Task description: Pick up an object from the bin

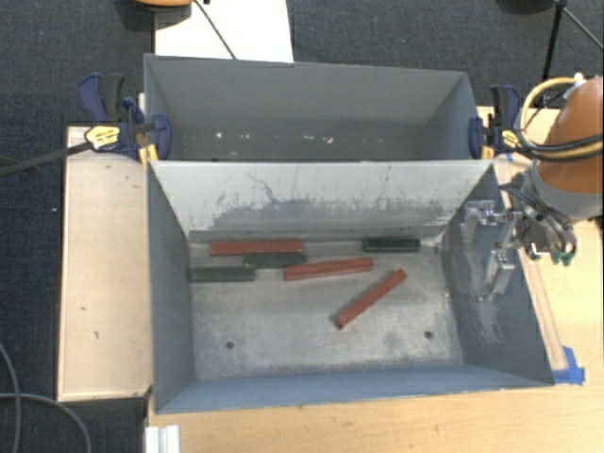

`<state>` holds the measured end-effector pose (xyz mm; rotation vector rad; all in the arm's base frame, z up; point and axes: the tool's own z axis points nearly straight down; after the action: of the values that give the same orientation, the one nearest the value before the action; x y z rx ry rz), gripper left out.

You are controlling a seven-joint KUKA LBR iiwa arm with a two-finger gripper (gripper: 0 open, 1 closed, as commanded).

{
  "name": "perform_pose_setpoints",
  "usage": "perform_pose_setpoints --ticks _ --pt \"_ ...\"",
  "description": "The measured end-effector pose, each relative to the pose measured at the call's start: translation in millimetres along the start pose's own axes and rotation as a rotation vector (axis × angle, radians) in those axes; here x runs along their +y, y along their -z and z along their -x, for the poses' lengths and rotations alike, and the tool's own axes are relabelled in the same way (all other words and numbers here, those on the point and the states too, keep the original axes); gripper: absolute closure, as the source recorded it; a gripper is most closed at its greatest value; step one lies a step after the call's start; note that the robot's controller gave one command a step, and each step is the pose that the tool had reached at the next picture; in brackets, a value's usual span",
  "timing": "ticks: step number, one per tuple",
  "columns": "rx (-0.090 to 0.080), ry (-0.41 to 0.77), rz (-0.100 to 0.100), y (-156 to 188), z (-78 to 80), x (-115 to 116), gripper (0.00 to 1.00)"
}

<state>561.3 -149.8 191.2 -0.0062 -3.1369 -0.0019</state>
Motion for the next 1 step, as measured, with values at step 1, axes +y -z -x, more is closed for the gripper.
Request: perform_pose_setpoints --ticks 1 --pt "-0.008 0.004 -0.002 4.9 1.7 0.7 0.0"
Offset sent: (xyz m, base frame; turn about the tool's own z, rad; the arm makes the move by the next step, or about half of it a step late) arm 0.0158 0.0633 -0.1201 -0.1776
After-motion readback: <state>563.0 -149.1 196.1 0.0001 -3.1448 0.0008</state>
